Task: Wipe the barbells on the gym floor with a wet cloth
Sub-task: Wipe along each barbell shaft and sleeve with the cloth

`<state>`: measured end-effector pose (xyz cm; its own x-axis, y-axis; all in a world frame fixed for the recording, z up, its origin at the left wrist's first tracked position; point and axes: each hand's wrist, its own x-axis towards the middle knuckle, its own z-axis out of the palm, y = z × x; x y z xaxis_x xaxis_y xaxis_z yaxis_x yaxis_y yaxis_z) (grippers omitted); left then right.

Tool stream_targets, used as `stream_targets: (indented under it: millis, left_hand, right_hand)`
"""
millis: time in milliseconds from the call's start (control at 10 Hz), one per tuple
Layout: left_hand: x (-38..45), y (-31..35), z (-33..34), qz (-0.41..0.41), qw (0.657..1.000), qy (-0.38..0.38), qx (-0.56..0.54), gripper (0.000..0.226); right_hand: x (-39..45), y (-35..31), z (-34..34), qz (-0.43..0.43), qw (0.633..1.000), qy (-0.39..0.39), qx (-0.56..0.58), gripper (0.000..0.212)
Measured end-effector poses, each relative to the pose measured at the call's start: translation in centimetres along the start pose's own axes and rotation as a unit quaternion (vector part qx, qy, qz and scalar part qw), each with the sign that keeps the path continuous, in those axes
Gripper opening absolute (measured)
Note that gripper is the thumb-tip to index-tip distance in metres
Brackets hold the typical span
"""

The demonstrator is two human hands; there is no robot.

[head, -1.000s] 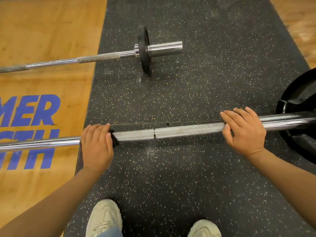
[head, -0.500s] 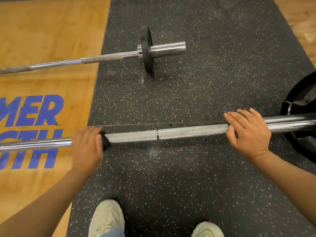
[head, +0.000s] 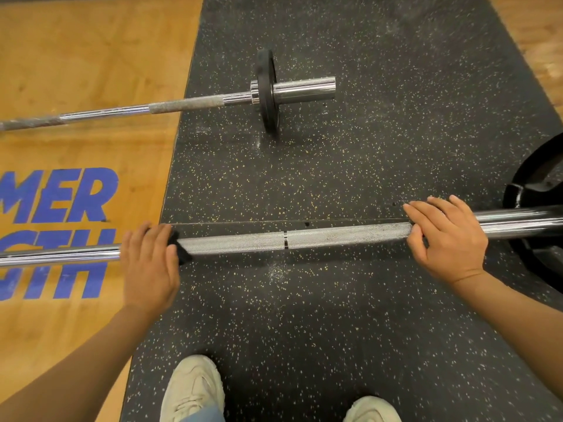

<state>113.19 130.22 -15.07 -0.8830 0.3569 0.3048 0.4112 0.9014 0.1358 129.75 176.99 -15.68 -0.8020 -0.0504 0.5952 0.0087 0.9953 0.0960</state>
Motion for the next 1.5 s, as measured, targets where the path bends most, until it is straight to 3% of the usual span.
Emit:
stream_targets:
  millis: [100, 300, 500, 700, 900, 1200, 1500]
  left_hand:
    - [-0.2, 3.5, 1.0, 0.053, 0.999, 0.003, -0.013, 0.048]
    - [1.0, 0.3, 0.7, 0.172, 0.985, -0.010, 0.024, 0.051]
    - [0.0, 1.0, 0.8, 0.038, 0.999, 0.031, 0.011, 0.051]
    - [-0.7, 7.1, 1.9, 0.148, 0.989, -0.014, 0.003, 0.051]
    - [0.6, 3.5, 1.6, 0.252, 0.965, 0.012, 0.067, 0.048]
    - [0.0, 1.9, 1.4, 0.124, 0.991, 0.037, 0.038, 0.044]
    - [0.3, 2.0, 0.2, 0.136, 0.990, 0.026, 0.012, 0.041]
  right_hand:
    - [0.0, 0.0, 0.0, 0.002, 1.000, -0.005, 0.000, 0.036]
    - [-0.1, 0.2, 0.0, -0.005, 1.000, -0.008, 0.000, 0.034]
    - [-0.1, 0.2, 0.1, -0.003, 1.000, -0.001, -0.006, 0.034]
    - [-0.2, 0.1, 0.1, 0.001, 1.000, -0.004, -0.007, 0.035]
    - [0.0, 0.1, 0.0, -0.002, 1.000, -0.005, -0.008, 0.036]
    - [0.0, 0.0, -0.1, 0.007, 1.000, -0.013, -0.006, 0.035]
    - [0.1, -0.3, -2.0, 0.013, 0.991, -0.132, -0.020, 0.048]
